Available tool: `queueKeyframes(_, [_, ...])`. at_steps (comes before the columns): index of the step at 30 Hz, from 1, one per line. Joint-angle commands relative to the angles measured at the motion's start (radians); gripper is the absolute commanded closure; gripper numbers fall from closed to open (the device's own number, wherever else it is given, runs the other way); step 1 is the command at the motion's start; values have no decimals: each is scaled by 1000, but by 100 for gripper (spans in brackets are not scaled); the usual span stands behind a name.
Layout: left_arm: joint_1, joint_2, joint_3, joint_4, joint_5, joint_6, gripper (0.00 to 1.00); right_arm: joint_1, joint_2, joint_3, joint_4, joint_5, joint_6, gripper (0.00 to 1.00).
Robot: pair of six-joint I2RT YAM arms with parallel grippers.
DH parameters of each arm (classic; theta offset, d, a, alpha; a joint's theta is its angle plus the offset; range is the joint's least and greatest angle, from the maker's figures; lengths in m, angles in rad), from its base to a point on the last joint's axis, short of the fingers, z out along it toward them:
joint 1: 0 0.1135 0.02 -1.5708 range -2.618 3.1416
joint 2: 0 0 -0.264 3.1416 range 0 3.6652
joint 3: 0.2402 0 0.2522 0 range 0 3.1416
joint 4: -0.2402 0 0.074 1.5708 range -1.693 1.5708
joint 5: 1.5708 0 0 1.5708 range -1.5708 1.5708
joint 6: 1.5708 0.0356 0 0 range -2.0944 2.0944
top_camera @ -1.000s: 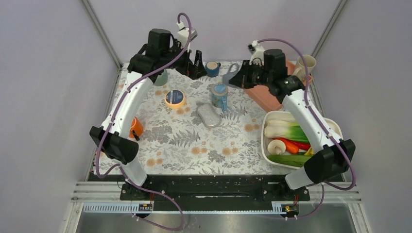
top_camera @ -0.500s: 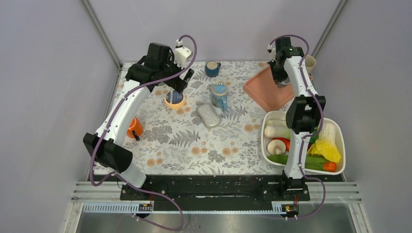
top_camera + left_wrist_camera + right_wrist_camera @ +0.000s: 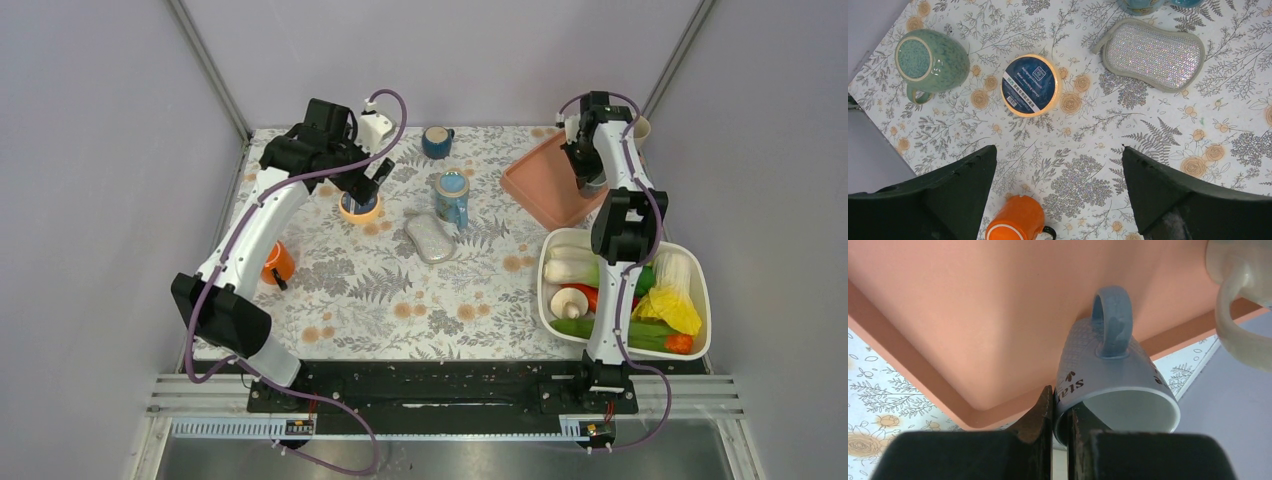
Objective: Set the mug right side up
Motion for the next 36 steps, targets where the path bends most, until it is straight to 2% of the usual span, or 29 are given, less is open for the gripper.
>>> queueKeyframes(1, [8, -42, -7, -7, 17, 23, 1, -32, 11, 45, -18, -45, -38, 100])
queueKeyframes(5, [9, -36, -20, -9, 42, 20, 1, -32, 21, 40, -10, -49, -35, 100])
queueKeyframes(6, [9, -36, -24, -12, 52, 20, 1, -32, 22, 41, -2, -46, -31, 91])
queueKeyframes(7, [9, -37, -28, -16, 60, 23, 1, -32, 18, 42, 3, -42, -25, 76])
queueKeyframes(8, [8, -38, -35, -20, 61, 26, 1, -32, 15, 45, 6, -36, -18, 66])
queueKeyframes(12, [9, -48, -70, -51, 38, 79, 1, -32, -14, 67, 6, -43, 7, 43])
queueKeyframes(14, [9, -67, -99, -112, 74, 229, 3, -32, -40, 75, 0, -57, 11, 35])
queueKeyframes(17, [12, -81, -134, -420, 121, 644, 10, -27, -87, 98, -23, -76, 28, 22])
queueKeyframes(19, [13, -92, -183, -573, 53, 864, 15, -20, -126, 113, -37, -66, 39, 12])
queueKeyframes(22, [13, -140, -302, -601, -84, 1025, 18, -2, -191, 127, -52, -35, 48, 1])
queueKeyframes(25, [14, -237, -461, -493, -204, 1143, 18, 14, -270, 116, -55, -38, 65, 1])
queueKeyframes(27, [21, -260, -497, -410, -230, 1101, 18, 31, -323, 93, -55, -44, 90, 0])
queueKeyframes(28, [31, -249, -483, -373, -223, 1021, 18, 38, -354, 69, -53, -51, 106, 1])
queueKeyframes(32, [101, -168, -333, -339, -145, 540, 20, 83, -479, -62, 1, -50, 224, 1])
queueKeyframes(33, [110, -175, -326, -353, -127, 494, 22, 89, -505, -100, 18, -61, 255, 1])
queueKeyframes(34, [112, -202, -349, -362, -109, 507, 23, 96, -533, -142, 44, -73, 278, 1])
queueKeyframes(36, [115, -313, -448, -364, -62, 671, 22, 110, -597, -254, 121, -118, 298, 0])
